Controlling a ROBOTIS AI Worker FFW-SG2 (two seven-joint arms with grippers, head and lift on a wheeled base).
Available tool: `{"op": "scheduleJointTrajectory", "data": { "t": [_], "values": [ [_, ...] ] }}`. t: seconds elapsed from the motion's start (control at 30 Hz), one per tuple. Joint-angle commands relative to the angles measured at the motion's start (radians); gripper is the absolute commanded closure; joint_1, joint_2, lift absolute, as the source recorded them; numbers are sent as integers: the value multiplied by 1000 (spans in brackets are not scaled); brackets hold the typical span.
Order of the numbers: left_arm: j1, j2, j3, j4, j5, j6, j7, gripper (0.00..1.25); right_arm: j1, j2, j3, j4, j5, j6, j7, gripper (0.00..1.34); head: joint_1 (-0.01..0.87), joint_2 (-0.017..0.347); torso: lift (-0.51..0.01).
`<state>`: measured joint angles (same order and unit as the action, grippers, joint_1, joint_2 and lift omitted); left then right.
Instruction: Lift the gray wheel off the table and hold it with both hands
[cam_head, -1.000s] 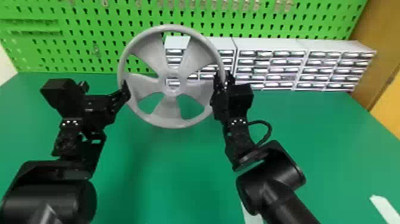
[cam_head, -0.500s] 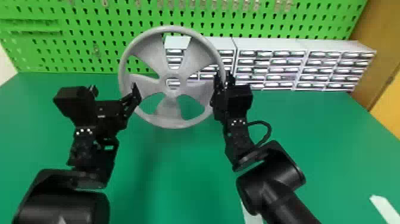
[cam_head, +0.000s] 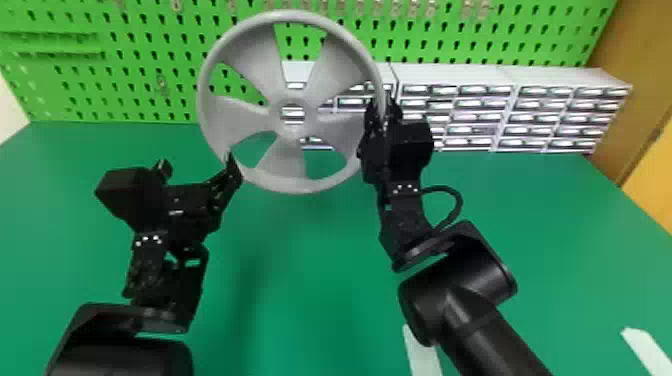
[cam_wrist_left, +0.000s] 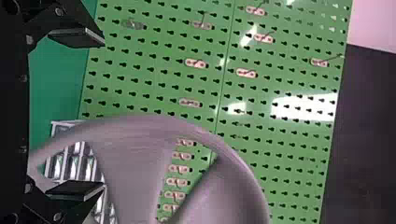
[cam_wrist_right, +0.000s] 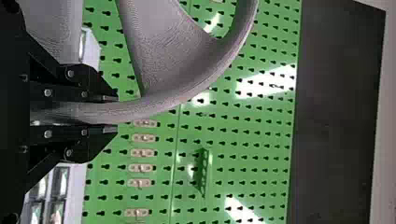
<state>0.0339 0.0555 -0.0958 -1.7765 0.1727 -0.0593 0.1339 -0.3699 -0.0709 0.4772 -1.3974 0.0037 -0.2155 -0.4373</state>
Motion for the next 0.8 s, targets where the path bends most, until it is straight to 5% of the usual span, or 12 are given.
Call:
{"op": "scheduleJointTrajectory", "data": {
  "t": [0.0, 0.77],
  "values": [
    [-6, 0, 15, 42, 24, -33, 1, 205, -1, 0, -2, -29, -1, -5, 0, 1141, 711, 15, -98],
    [-75, 1, 1, 111, 28, -65, 0, 209, 0, -7, 29, -63, -1, -5, 0, 1141, 711, 15, -98]
  ]
}}
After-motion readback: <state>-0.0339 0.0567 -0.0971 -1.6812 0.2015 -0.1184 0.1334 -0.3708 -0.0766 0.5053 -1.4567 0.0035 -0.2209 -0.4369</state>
